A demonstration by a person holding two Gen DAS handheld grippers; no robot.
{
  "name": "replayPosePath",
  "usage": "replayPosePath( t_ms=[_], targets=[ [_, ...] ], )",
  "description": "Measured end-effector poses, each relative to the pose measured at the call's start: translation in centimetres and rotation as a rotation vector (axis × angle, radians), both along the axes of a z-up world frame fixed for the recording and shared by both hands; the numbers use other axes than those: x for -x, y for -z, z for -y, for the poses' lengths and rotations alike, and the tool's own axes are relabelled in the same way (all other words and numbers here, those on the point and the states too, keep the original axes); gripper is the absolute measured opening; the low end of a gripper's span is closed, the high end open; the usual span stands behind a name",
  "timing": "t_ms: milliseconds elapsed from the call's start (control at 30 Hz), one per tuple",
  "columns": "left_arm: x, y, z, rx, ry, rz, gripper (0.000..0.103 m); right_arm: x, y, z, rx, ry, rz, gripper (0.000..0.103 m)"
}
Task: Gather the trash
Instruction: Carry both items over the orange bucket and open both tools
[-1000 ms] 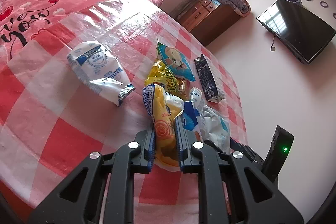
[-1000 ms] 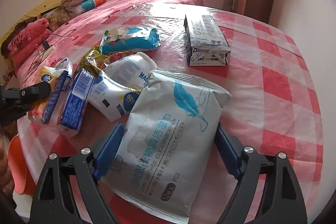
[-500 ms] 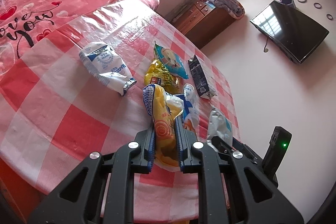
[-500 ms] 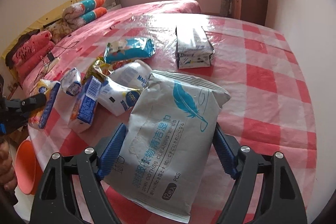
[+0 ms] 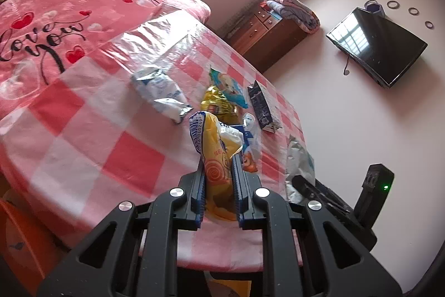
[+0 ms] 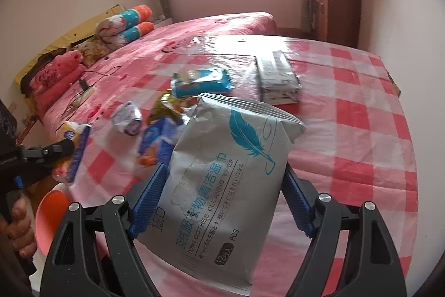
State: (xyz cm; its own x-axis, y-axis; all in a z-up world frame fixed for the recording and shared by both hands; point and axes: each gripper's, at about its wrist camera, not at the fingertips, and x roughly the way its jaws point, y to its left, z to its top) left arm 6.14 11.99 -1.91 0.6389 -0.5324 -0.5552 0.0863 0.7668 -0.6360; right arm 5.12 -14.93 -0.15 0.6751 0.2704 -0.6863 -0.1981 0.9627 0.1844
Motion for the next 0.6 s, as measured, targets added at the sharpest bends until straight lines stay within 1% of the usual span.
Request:
replayPosePath(
  t_ms=[267, 600],
  targets=[
    [2.7, 0.3, -3.0, 0.005, -0.049, -0.005, 0.019, 1.6, -1.2, -4.6, -0.012, -0.123, 0.003, 0.08],
    [6.8, 1.5, -8.0, 0.003, -0.144, -0.033, 0.019, 3.6, -1.1, -13.6, 0.002, -0.356, -0.033, 0.08]
  ],
)
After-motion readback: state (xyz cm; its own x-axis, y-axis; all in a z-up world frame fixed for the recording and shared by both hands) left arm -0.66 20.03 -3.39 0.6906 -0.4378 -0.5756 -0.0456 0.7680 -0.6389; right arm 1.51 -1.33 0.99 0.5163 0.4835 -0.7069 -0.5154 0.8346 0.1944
